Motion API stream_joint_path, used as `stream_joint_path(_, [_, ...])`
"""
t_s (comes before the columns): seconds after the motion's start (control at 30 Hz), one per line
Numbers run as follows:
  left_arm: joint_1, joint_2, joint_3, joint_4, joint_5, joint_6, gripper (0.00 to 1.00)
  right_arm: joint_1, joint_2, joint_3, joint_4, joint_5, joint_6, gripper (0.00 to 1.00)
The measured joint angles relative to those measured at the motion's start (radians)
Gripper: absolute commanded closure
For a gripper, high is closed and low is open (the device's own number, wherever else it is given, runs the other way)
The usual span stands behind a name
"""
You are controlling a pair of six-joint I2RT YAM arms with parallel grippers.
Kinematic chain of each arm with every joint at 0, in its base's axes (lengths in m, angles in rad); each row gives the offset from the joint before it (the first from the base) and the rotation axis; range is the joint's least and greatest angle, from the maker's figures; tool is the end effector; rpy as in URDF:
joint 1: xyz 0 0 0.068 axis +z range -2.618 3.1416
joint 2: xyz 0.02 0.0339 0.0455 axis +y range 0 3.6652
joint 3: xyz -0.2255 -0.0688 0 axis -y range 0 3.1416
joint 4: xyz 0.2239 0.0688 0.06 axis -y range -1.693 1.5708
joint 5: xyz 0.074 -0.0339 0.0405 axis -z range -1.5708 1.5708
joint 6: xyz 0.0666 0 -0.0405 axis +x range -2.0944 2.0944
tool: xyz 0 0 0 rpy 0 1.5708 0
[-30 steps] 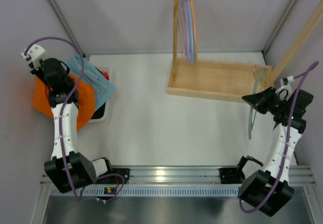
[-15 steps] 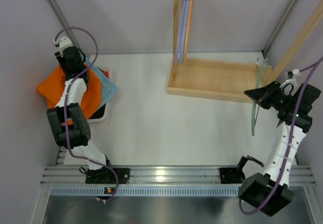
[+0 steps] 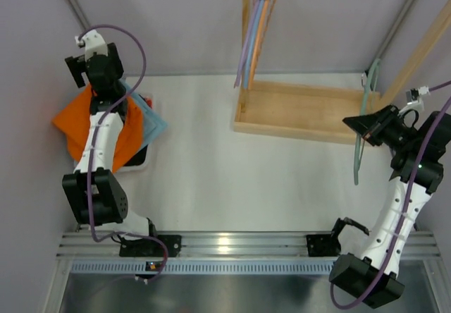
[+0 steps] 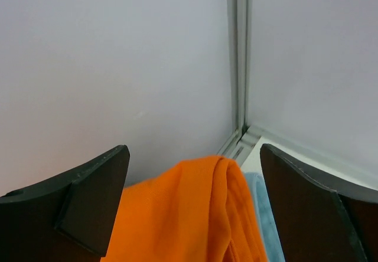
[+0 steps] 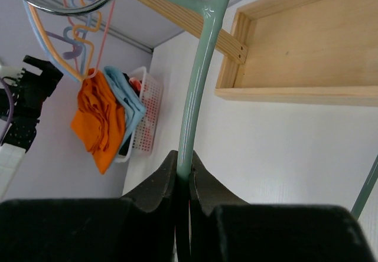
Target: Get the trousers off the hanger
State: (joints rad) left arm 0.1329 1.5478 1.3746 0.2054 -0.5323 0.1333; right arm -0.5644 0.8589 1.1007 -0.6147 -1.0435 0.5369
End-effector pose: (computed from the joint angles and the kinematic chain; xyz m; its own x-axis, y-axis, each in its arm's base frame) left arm 0.3692 0.0835 0.3637 -0.0504 0.1088 -0.9928 -0.6157 0.7793 0.1166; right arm 0.1793 -0.0454 0.3569 -0.4746 0.6051 -0.6392 -0.1956 0.6356 0.7469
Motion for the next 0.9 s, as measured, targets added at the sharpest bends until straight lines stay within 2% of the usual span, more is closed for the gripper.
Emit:
stream_joint_path(0.23, [-0.002, -0.284, 0.005, -0.032, 0.119, -0.015, 0.01, 0.034, -0.015, 0.030, 0.061, 0.003, 0.119, 1.00])
stream_joint_path(0.4, [-0.002, -0.473, -0.045, -0.034, 0.277, -0.053, 0.01, 0.096, -0.005, 0.033, 0.223, 0.020, 0.283, 1.00])
stream_joint_path(0.57, [-0.002, -0.600, -0.118, -0.080, 0.579, -0.109, 0.01, 0.235, 0.082, 0.087, 0.369, 0.089, 0.418, 1.00])
stream_joint_path(0.7, [-0.003, -0.641, -0.111, -0.140, 0.846, -0.206, 0.01, 0.362, 0.193, 0.159, 0.471, 0.158, 0.492, 1.00])
stream_joint_path(0.8, [-0.003, -0.651, -0.095, -0.164, 0.991, -0.285, 0.01, 0.443, 0.286, 0.241, 0.530, 0.190, 0.541, 1.00])
stream_joint_path(0.9, [-0.004, -0.663, -0.093, -0.178, 1.072, -0.346, 0.01, 0.502, 0.381, 0.344, 0.579, 0.217, 0.592, 1.00])
